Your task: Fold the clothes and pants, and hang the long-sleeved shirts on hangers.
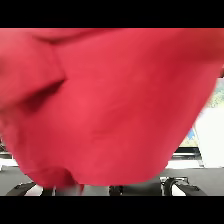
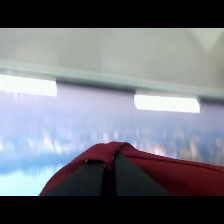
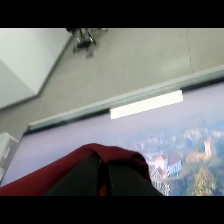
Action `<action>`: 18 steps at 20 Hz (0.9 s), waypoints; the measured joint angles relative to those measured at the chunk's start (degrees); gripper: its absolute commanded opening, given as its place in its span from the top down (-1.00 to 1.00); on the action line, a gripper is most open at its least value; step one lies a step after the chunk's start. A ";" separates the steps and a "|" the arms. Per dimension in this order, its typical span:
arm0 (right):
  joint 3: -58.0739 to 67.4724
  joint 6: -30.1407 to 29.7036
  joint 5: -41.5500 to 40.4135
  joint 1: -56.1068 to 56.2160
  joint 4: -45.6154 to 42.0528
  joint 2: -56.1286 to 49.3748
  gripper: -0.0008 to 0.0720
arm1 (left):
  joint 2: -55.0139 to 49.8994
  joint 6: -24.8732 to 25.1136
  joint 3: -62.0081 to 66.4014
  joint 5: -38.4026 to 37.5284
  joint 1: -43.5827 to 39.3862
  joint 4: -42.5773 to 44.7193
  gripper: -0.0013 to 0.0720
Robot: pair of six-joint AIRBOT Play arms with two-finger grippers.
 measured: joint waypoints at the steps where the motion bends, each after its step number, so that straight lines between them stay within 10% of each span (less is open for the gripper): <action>1: -0.83 -0.07 1.33 0.00 0.15 -3.41 0.89 | -3.96 1.36 -1.25 -0.79 -0.96 -0.24 0.92; 11: -2.84 -4.22 -1.51 -0.04 0.52 -40.35 0.89 | -44.74 10.67 -2.43 12.96 -6.29 -2.69 0.92; 18: -2.78 -6.05 0.37 -0.94 -2.29 -47.71 0.89 | -50.71 10.64 -0.02 7.23 -5.88 -3.74 0.92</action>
